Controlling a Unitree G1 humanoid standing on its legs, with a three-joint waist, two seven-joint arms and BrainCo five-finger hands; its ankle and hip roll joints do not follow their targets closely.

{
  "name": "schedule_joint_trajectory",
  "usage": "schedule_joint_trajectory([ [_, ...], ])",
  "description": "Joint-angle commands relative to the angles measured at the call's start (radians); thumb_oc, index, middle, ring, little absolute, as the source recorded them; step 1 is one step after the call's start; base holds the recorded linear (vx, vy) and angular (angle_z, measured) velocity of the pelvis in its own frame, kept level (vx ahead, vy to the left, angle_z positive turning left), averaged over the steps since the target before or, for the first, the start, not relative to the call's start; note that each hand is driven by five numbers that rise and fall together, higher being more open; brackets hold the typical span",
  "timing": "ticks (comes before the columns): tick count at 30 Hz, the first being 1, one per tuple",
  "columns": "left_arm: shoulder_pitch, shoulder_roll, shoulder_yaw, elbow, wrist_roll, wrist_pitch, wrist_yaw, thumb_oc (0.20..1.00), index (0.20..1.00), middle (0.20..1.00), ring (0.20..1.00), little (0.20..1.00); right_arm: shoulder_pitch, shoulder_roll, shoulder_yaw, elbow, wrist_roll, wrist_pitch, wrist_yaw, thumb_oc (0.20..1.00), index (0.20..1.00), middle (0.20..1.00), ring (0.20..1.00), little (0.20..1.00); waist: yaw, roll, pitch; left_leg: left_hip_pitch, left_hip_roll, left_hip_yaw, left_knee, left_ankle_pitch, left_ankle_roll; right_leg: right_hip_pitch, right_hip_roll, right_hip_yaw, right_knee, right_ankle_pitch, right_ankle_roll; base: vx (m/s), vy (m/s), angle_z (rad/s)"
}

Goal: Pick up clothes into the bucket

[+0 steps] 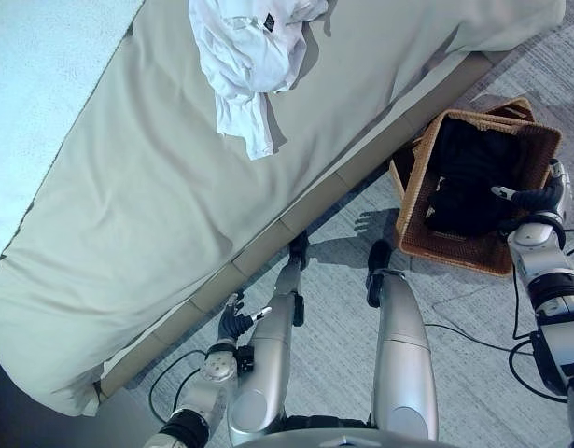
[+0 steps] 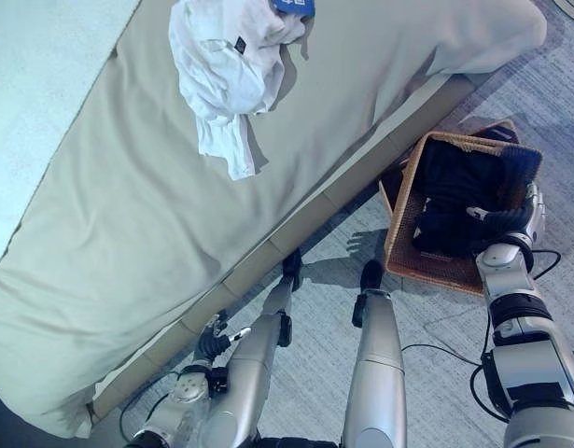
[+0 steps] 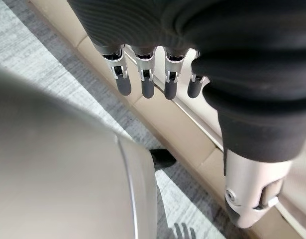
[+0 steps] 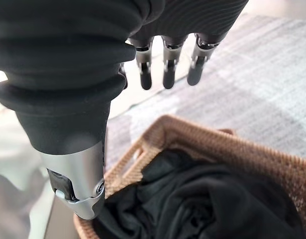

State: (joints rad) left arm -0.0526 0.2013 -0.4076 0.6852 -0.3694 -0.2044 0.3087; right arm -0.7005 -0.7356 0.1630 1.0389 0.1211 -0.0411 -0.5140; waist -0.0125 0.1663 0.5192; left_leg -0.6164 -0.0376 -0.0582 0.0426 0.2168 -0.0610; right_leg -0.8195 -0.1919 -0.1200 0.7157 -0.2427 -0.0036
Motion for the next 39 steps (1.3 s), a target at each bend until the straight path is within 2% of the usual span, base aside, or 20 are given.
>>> schedule_joint_trajectory([
  [1, -0.025, -0.039, 0.032, 0.061, -0.028, -0.01, 0.042, 1.0, 1.0, 1.0, 1.0, 1.0, 0.067, 0.004, -0.018, 0.002, 0.009, -0.026, -0.035, 1.0, 1.0, 1.0, 1.0, 1.0, -0.023, 0.008, 0.001, 0.091, -0.018, 0.025, 0.108, -0.164, 0.024, 0.101, 0.038, 0.015, -0.22, 0.125, 0.047, 0.0, 0.005, 0.03],
  [6, -0.008, -0.042, 0.152, 0.037, -0.129, -0.044, 0.068, 1.0, 1.0, 1.0, 1.0, 1.0, 0.197, 0.093, -0.056, -0.08, -0.018, -0.022, -0.039, 1.0, 1.0, 1.0, 1.0, 1.0, -0.031, -0.007, 0.001, 0.127, -0.018, 0.029, 0.121, -0.177, 0.026, 0.152, 0.046, 0.019, -0.242, 0.131, 0.048, 0.0, 0.002, -0.02],
  [7, -0.001, -0.039, 0.184, 0.01, -0.153, -0.052, 0.074, 1.0, 1.0, 1.0, 1.0, 1.0, 0.23, 0.117, -0.067, -0.107, -0.019, -0.023, -0.038, 1.0, 1.0, 1.0, 1.0, 1.0, -0.032, -0.011, 0.001, 0.133, -0.018, 0.03, 0.124, -0.18, 0.027, 0.162, 0.047, 0.02, -0.248, 0.133, 0.049, 0.0, -0.015, -0.08],
  [8, 0.022, -0.013, 0.269, -0.057, -0.181, -0.079, 0.085, 1.0, 1.0, 1.0, 1.0, 1.0, 0.294, 0.147, -0.079, -0.145, -0.053, -0.013, -0.019, 1.0, 1.0, 1.0, 1.0, 1.0, -0.034, -0.017, 0.001, 0.154, -0.014, 0.03, 0.128, -0.185, 0.026, 0.192, 0.048, 0.018, -0.265, 0.14, 0.05, 0.0, -0.015, -0.09],
  [10, 0.036, -0.003, 0.314, -0.096, -0.197, -0.089, 0.095, 1.0, 1.0, 1.0, 1.0, 1.0, 0.336, 0.166, -0.089, -0.183, -0.076, -0.008, -0.013, 1.0, 1.0, 1.0, 1.0, 1.0, -0.035, -0.022, 0.001, 0.164, -0.012, 0.029, 0.129, -0.187, 0.025, 0.209, 0.049, 0.017, -0.275, 0.143, 0.05, 0.0, -0.013, -0.04],
  [11, 0.053, 0.039, 0.406, -0.199, -0.173, -0.113, 0.135, 1.0, 1.0, 1.0, 1.0, 1.0, 0.411, 0.207, -0.112, -0.262, -0.103, -0.012, -0.001, 1.0, 1.0, 1.0, 1.0, 1.0, -0.038, -0.033, 0.001, 0.183, -0.008, 0.03, 0.129, -0.192, 0.023, 0.242, 0.054, 0.015, -0.302, 0.152, 0.054, 0.0, 0.0, 0.0],
  [13, 0.056, 0.062, 0.449, -0.239, -0.146, -0.119, 0.156, 1.0, 1.0, 1.0, 1.0, 1.0, 0.444, 0.23, -0.116, -0.29, -0.111, -0.023, 0.007, 1.0, 1.0, 1.0, 1.0, 1.0, -0.039, -0.041, 0.001, 0.194, -0.006, 0.032, 0.13, -0.195, 0.022, 0.259, 0.055, 0.015, -0.316, 0.159, 0.056, 0.0, 0.0, 0.0],
  [14, 0.033, 0.132, 0.512, -0.307, -0.035, -0.126, 0.211, 1.0, 1.0, 1.0, 1.0, 1.0, 0.491, 0.266, -0.109, -0.32, -0.124, -0.056, 0.026, 1.0, 1.0, 1.0, 1.0, 1.0, -0.043, -0.055, 0.001, 0.21, 0.001, 0.041, 0.135, -0.203, 0.02, 0.286, 0.062, 0.018, -0.344, 0.172, 0.061, 0.0, -0.006, -0.04],
  [15, 0.034, 0.133, 0.512, -0.309, -0.034, -0.125, 0.212, 1.0, 1.0, 1.0, 1.0, 1.0, 0.492, 0.267, -0.108, -0.32, -0.124, -0.056, 0.026, 1.0, 1.0, 1.0, 1.0, 1.0, -0.043, -0.056, 0.001, 0.211, 0.001, 0.041, 0.134, -0.203, 0.02, 0.288, 0.062, 0.018, -0.345, 0.173, 0.061, 0.0, 0.003, -0.11],
  [16, -0.003, 0.19, 0.549, -0.3, 0.031, -0.132, 0.243, 1.0, 1.0, 1.0, 1.0, 1.0, 0.518, 0.273, -0.065, -0.324, -0.169, -0.08, 0.06, 1.0, 1.0, 1.0, 1.0, 1.0, -0.048, -0.072, 0.001, 0.221, 0.007, 0.051, 0.142, -0.211, 0.019, 0.308, 0.069, 0.024, -0.367, 0.186, 0.065, 0.0, 0.004, -0.16],
  [17, -0.003, 0.19, 0.549, -0.3, 0.031, -0.132, 0.243, 1.0, 1.0, 1.0, 1.0, 1.0, 0.518, 0.273, -0.064, -0.323, -0.169, -0.081, 0.06, 1.0, 1.0, 1.0, 1.0, 1.0, -0.048, -0.072, 0.001, 0.222, 0.008, 0.052, 0.142, -0.212, 0.019, 0.309, 0.069, 0.025, -0.368, 0.186, 0.065, -0.01, 0.014, -0.26],
  [19, -0.024, 0.254, 0.582, -0.368, 0.079, -0.134, 0.264, 1.0, 1.0, 1.0, 1.0, 1.0, 0.554, 0.277, -0.01, -0.346, -0.221, -0.09, 0.111, 1.0, 1.0, 1.0, 1.0, 1.0, -0.054, -0.088, 0.001, 0.237, 0.012, 0.061, 0.148, -0.221, 0.019, 0.333, 0.076, 0.034, -0.391, 0.199, 0.069, -0.01, 0.036, -0.23],
  [20, -0.077, 0.32, 0.589, -0.356, 0.118, -0.129, 0.271, 1.0, 1.0, 1.0, 1.0, 1.0, 0.566, 0.275, 0.035, -0.331, -0.253, -0.095, 0.146, 1.0, 1.0, 1.0, 1.0, 1.0, -0.064, -0.105, 0.001, 0.244, 0.016, 0.073, 0.165, -0.234, 0.019, 0.349, 0.078, 0.042, -0.404, 0.209, 0.072, -0.01, 0.036, -0.15],
  [22, -0.095, 0.348, 0.593, -0.353, 0.13, -0.128, 0.272, 1.0, 1.0, 1.0, 1.0, 1.0, 0.575, 0.279, 0.05, -0.332, -0.259, -0.098, 0.161, 1.0, 1.0, 1.0, 1.0, 1.0, -0.067, -0.112, 0.001, 0.244, 0.017, 0.08, 0.177, -0.241, 0.02, 0.353, 0.08, 0.048, -0.407, 0.213, 0.074, -0.01, 0.056, -0.25],
  [23, -0.133, 0.421, 0.605, -0.354, 0.169, -0.114, 0.286, 1.0, 1.0, 1.0, 1.0, 1.0, 0.604, 0.285, 0.076, -0.364, -0.27, -0.106, 0.195, 1.0, 1.0, 1.0, 1.0, 1.0, -0.08, -0.127, -0.004, 0.244, 0.02, 0.096, 0.2, -0.257, 0.023, 0.359, 0.085, 0.062, -0.415, 0.22, 0.077, 0.0, 0.073, -0.29],
  [24, -0.134, 0.421, 0.605, -0.354, 0.169, -0.115, 0.286, 1.0, 1.0, 1.0, 1.0, 1.0, 0.604, 0.286, 0.076, -0.365, -0.27, -0.106, 0.195, 1.0, 1.0, 1.0, 1.0, 1.0, -0.079, -0.127, -0.004, 0.244, 0.02, 0.097, 0.201, -0.257, 0.023, 0.359, 0.086, 0.063, -0.415, 0.22, 0.077, 0.0, 0.113, -0.26],
  [25, -0.171, 0.483, 0.604, -0.337, 0.202, -0.102, 0.296, 1.0, 1.0, 1.0, 1.0, 1.0, 0.614, 0.289, 0.098, -0.363, -0.274, -0.112, 0.213, 1.0, 1.0, 1.0, 1.0, 1.0, -0.09, -0.142, -0.007, 0.241, 0.024, 0.114, 0.228, -0.274, 0.026, 0.36, 0.09, 0.08, -0.419, 0.226, 0.081, 0.0, 0.06, -0.19],
  [26, -0.173, 0.484, 0.603, -0.335, 0.202, -0.103, 0.297, 1.0, 1.0, 1.0, 1.0, 1.0, 0.613, 0.29, 0.097, -0.363, -0.274, -0.112, 0.213, 1.0, 1.0, 1.0, 1.0, 1.0, -0.088, -0.142, -0.007, 0.241, 0.024, 0.115, 0.23, -0.275, 0.026, 0.359, 0.091, 0.081, -0.418, 0.227, 0.081, 0.0, 0.096, -0.22],
  [32, -0.353, 0.674, 0.52, -0.171, 0.297, -0.038, 0.275, 1.0, 1.0, 1.0, 1.0, 1.0, 0.634, 0.276, 0.178, -0.426, -0.278, -0.141, 0.286, 1.0, 1.0, 1.0, 1.0, 1.0, -0.125, -0.197, -0.004, 0.211, 0.044, 0.184, 0.33, -0.332, 0.04, 0.327, 0.113, 0.151, -0.407, 0.243, 0.094, -0.01, 0.089, -0.38],
  [39, -0.492, 0.766, 0.424, -0.066, 0.336, -0.011, 0.235, 1.0, 1.0, 1.0, 1.0, 1.0, 0.632, 0.238, 0.222, -0.482, -0.314, -0.158, 0.304, 1.0, 1.0, 1.0, 1.0, 1.0, -0.145, -0.237, 0.001, 0.146, 0.057, 0.233, 0.399, -0.368, 0.045, 0.27, 0.122, 0.2, -0.421, 0.271, 0.109, -0.02, 0.089, -0.23],
])
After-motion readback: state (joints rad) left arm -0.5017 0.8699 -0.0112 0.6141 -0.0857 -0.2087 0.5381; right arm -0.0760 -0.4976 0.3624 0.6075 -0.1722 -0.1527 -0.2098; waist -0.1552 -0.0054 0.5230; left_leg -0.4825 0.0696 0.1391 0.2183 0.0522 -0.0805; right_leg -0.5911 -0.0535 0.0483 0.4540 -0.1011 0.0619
